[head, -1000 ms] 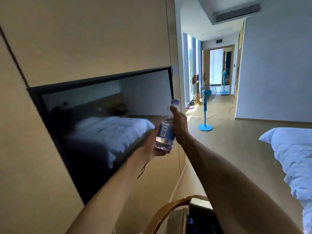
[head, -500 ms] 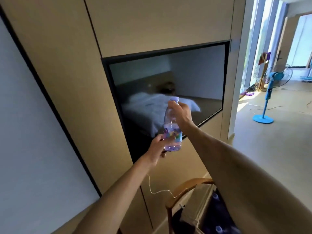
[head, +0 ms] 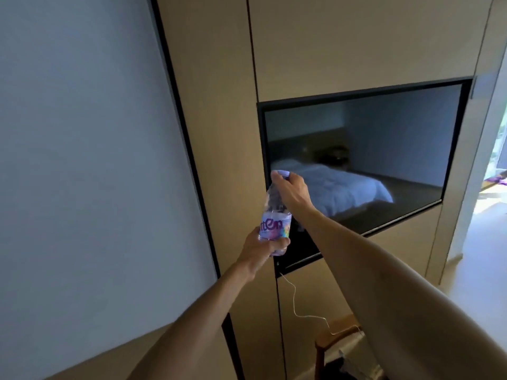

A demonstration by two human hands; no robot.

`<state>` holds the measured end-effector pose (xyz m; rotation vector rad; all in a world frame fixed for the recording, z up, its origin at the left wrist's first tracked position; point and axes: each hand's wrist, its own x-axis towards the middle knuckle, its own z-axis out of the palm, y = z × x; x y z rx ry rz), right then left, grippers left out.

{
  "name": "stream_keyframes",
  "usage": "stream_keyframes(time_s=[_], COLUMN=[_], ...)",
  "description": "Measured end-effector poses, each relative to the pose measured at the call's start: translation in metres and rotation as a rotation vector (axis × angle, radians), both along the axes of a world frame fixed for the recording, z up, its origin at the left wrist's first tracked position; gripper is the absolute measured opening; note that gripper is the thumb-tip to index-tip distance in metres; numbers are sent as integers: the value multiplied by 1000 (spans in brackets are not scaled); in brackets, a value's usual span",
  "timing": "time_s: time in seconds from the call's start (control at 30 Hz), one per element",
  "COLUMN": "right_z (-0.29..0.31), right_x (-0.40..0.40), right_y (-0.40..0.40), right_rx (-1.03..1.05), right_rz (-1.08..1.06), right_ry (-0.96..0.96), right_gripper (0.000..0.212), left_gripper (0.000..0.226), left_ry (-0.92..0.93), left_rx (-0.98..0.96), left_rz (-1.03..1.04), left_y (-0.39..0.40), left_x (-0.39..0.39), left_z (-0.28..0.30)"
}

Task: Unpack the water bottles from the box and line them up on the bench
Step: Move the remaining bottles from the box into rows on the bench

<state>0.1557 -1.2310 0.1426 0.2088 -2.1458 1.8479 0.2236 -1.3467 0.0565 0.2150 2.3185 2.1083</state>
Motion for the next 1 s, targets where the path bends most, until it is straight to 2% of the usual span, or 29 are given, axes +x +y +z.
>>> stream_keyframes(time_s=[0.17,0.23,0.37,0.5,0.63,0.8,0.9,1.0], right_z=[14,13,6,4,3,-2,-10,-20], right_x=[25,35,57,90,128,173,200,224], right_y=[-67,-104,-184,-267,-346,-432,-478,-519], right_rx=[-182,-207,-162,-3,41,51,33,15], right_rz=[206,260,297,319,382,470,507,575], right_ry=[-15,-47,-77,0,38,39,17,-42], right_gripper=[28,24,25,30,32,26,28,30], left_gripper=[54,52,44,32,25,39,48,47], left_ry=[-80,-104,-75,-4,38,24,-34,-131], left_rx=[178,181,112,34,10,-19,87,206], left_rz=[-54,-64,84,238,413,541,637,696], left_y=[-69,-99,-158,-228,-300,-382,-425,-457], left_x=[43,60,93,128,162,214,253,292], left_z=[-12,-14,-12,-15,-18,-29,-34,-43])
